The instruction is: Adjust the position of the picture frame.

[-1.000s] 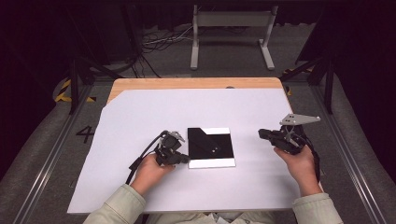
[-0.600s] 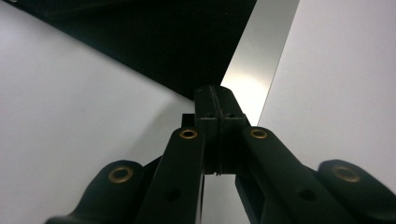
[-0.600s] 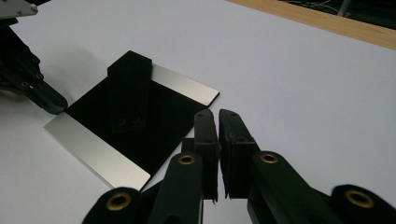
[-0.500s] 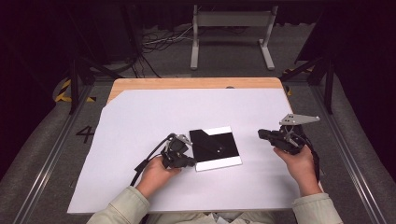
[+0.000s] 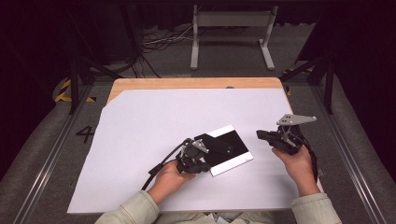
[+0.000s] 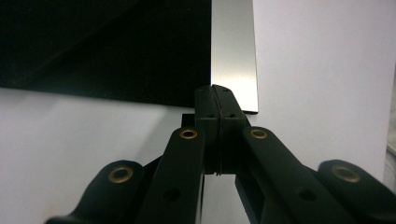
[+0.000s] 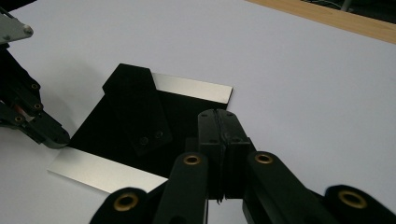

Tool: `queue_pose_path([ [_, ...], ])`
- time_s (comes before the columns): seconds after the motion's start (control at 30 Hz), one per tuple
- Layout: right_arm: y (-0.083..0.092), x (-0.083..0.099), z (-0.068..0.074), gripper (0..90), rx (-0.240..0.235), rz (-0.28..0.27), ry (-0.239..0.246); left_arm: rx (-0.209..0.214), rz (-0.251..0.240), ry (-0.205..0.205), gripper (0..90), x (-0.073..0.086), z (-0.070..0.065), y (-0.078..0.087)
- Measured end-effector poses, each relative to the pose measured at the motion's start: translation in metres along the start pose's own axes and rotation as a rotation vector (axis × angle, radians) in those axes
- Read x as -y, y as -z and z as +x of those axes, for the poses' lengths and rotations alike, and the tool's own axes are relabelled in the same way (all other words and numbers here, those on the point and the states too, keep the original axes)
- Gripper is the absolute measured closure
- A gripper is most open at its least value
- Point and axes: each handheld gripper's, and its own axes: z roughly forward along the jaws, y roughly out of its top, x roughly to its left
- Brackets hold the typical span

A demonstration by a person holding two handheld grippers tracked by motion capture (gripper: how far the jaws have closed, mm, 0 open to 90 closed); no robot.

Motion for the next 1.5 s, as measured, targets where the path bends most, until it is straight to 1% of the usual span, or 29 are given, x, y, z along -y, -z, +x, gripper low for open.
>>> queue_pose_path([
  [0.2, -0.005, -0.001, 0.002, 89.6, -0.010, 0.015, -0.001, 0.012, -0.002, 0.002, 90.0, -0.002, -0.001, -0.002],
  [0.27, -0.007, -0.001, 0.003, 89.6, -0.016, 0.018, -0.005, 0.024, -0.013, 0.004, 90.0, -0.002, 0.000, -0.001],
  [0.33, -0.009, -0.002, 0.003, 89.6, -0.023, 0.019, -0.008, 0.014, -0.027, 0.001, 90.0, -0.002, 0.000, 0.003],
  [0.37, -0.010, -0.003, 0.003, 89.7, -0.025, 0.020, -0.010, 0.003, -0.039, 0.001, 90.0, -0.002, 0.000, 0.007],
  [0.4, -0.012, -0.004, 0.004, 89.7, -0.028, 0.024, -0.011, 0.001, -0.051, 0.004, 90.0, -0.002, 0.001, 0.010],
  [0.47, -0.015, -0.006, 0.004, 89.6, -0.030, 0.032, -0.010, -0.011, -0.064, 0.016, 90.0, 0.000, 0.003, 0.018],
  [0.57, -0.022, -0.011, 0.005, 89.7, -0.035, 0.042, -0.015, -0.030, -0.089, 0.024, 90.0, 0.003, 0.006, 0.030],
  [0.7, -0.031, -0.016, 0.003, 89.7, -0.047, 0.066, -0.031, -0.045, -0.120, 0.030, 90.0, 0.007, 0.009, 0.044],
  [0.8, -0.038, -0.020, 0.000, 89.7, -0.052, 0.085, -0.043, -0.071, -0.140, 0.023, 90.0, 0.010, 0.011, 0.054],
  [0.83, -0.041, -0.021, -0.001, 89.7, -0.053, 0.091, -0.048, -0.075, -0.154, 0.028, 90.0, 0.012, 0.012, 0.057],
  [0.9, -0.045, -0.021, -0.003, 89.7, -0.057, 0.085, -0.061, -0.081, -0.180, 0.040, 89.5, 0.015, 0.016, 0.065],
  [0.97, -0.051, -0.022, -0.006, 89.7, -0.062, 0.084, -0.077, -0.081, -0.212, 0.055, 86.8, 0.020, 0.020, 0.073],
  [1.0, -0.053, -0.022, -0.007, 89.7, -0.061, 0.085, -0.083, -0.079, -0.228, 0.055, 85.9, 0.023, 0.023, 0.078],
  [1.07, -0.058, -0.024, -0.009, 89.7, -0.056, 0.101, -0.088, -0.095, -0.241, 0.065, 85.1, 0.028, 0.026, 0.085],
  [1.13, -0.061, -0.026, -0.010, 89.7, -0.054, 0.108, -0.089, -0.121, -0.256, 0.077, 84.0, 0.032, 0.031, 0.092],
  [1.2, -0.065, -0.029, -0.011, 89.7, -0.046, 0.116, -0.082, -0.146, -0.271, 0.092, 82.9, 0.036, 0.035, 0.099],
  [1.33, -0.076, -0.032, -0.012, 89.7, -0.035, 0.126, -0.078, -0.181, -0.297, 0.117, 79.6, 0.044, 0.042, 0.112],
  [1.5, -0.089, -0.032, -0.016, 89.8, -0.032, 0.153, -0.107, -0.209, -0.330, 0.149, 74.8, 0.054, 0.050, 0.125],
])
